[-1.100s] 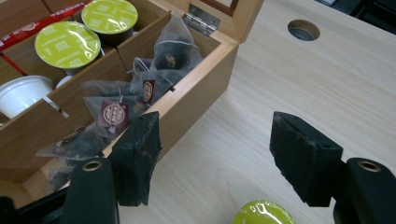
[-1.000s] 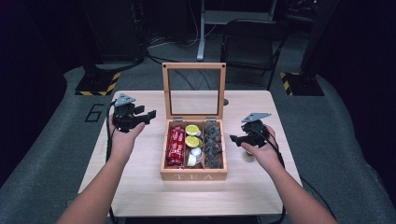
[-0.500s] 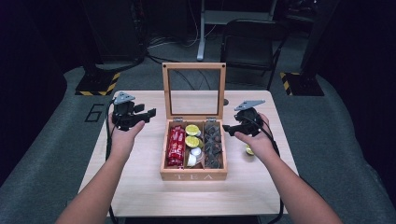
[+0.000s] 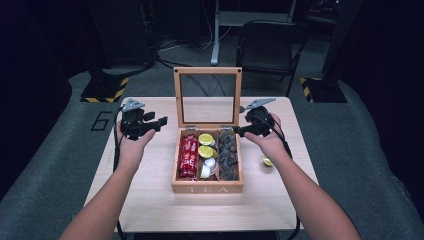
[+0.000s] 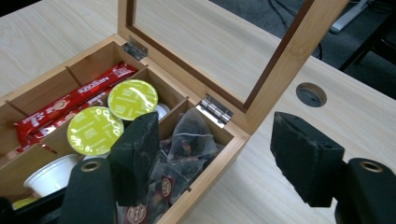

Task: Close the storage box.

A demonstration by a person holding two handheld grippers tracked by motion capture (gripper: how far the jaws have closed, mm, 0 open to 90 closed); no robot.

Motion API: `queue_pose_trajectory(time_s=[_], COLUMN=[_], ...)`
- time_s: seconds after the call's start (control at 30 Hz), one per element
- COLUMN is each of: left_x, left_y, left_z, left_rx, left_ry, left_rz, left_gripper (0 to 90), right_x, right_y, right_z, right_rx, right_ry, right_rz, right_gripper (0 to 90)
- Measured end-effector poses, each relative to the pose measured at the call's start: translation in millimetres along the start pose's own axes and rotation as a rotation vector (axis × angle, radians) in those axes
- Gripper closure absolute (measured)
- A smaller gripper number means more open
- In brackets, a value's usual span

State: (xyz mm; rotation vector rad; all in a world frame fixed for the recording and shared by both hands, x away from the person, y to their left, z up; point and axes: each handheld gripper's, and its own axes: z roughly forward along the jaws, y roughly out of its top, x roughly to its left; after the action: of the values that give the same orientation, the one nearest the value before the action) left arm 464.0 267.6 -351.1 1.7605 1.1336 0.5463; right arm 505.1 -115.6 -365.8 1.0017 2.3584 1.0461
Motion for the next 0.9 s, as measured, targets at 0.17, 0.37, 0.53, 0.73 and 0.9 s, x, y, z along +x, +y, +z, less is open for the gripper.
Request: queue_pose_trajectory(time_s=[0.17,0.37,0.53,0.73,0.9], left_x=[1.8,0.2,-3.4,-4.5,-4.2], left_y=[-0.8,1.0,0.9,0.8,0.5], left_z=[-1.7,-6.8,-7.4,-5.0,-3.5], left_rx=[0.008,-0.001,0.002,0.010,0.013], left_ry=[-0.002,-0.009,-0.012,-0.018,-0.019], left_rz=[-0.001,0.005,0.021,0.021,0.023], left_gripper=[42.6,42.6,42.6,42.6,42.6], right_x=[-3.9,-11.7,-18.4,-25.6,-30.1], right_y=[7.5,12.9,14.8,19.8,22.4], right_z=[8.6,13.2,16.7,21.8,28.9], right_rx=[0.002,0.015,0.020,0.016,0.018], right_ry=[-0.007,-0.022,-0.023,-0.028,-0.037], right_rz=[0.025,0.059,0.071,0.083,0.108], right_gripper=[32.9,33.8,34.7,34.7,34.7])
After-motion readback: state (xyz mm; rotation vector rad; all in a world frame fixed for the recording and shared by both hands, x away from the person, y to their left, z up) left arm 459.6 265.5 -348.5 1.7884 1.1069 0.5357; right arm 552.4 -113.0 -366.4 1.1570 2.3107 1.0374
